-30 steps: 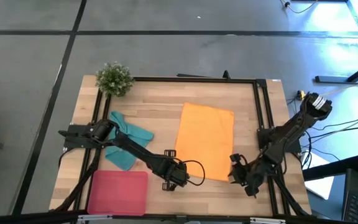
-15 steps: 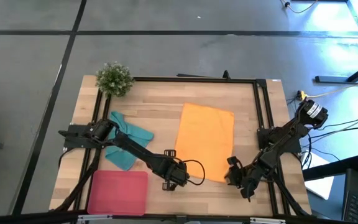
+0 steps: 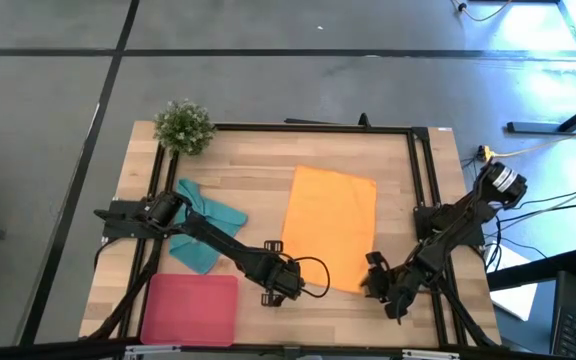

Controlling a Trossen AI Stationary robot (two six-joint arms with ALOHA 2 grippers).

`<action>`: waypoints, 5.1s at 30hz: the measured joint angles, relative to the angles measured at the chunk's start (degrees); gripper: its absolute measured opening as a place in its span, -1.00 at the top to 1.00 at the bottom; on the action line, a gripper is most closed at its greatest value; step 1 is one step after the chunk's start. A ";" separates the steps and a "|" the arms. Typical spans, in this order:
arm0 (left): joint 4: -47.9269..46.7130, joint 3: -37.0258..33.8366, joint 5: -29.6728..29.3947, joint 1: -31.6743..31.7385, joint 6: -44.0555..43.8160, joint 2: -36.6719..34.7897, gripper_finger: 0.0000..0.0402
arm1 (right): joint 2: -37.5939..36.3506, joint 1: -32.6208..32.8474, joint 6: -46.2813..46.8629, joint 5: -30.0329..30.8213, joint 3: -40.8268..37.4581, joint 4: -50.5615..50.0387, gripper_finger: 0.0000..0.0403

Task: Roll microfiber towels into tight, uniform cylinder then place into a basket
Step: Fold the yellow microfiber cloth

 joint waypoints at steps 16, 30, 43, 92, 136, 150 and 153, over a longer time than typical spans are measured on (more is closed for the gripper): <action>0.02 0.00 0.01 0.00 -0.02 0.00 1.00 | 2.09 0.02 0.00 2.59 0.11 -0.48 0.66; 0.25 -0.17 -0.04 0.00 -0.68 -1.43 1.00 | -0.35 -0.02 -0.23 1.68 0.14 -1.93 0.98; -0.35 -0.12 -8.84 0.02 -2.61 -7.59 1.00 | -7.31 -0.02 1.74 4.79 7.40 -21.98 0.99; 8.22 0.07 -25.64 28.76 8.04 -9.18 1.00 | -10.39 -41.65 10.22 32.22 9.90 -59.49 1.00; 13.54 -7.06 0.11 29.35 12.22 -7.96 0.58 | -10.44 -43.25 2.82 -8.45 4.79 -34.70 0.19; 20.99 -15.13 10.00 28.46 11.37 -8.51 0.58 | -10.46 -45.53 1.45 -5.27 1.75 -31.93 0.19; 20.81 -15.50 10.58 26.76 9.30 -8.57 0.58 | -10.42 -46.50 1.09 -2.01 1.65 -31.99 0.19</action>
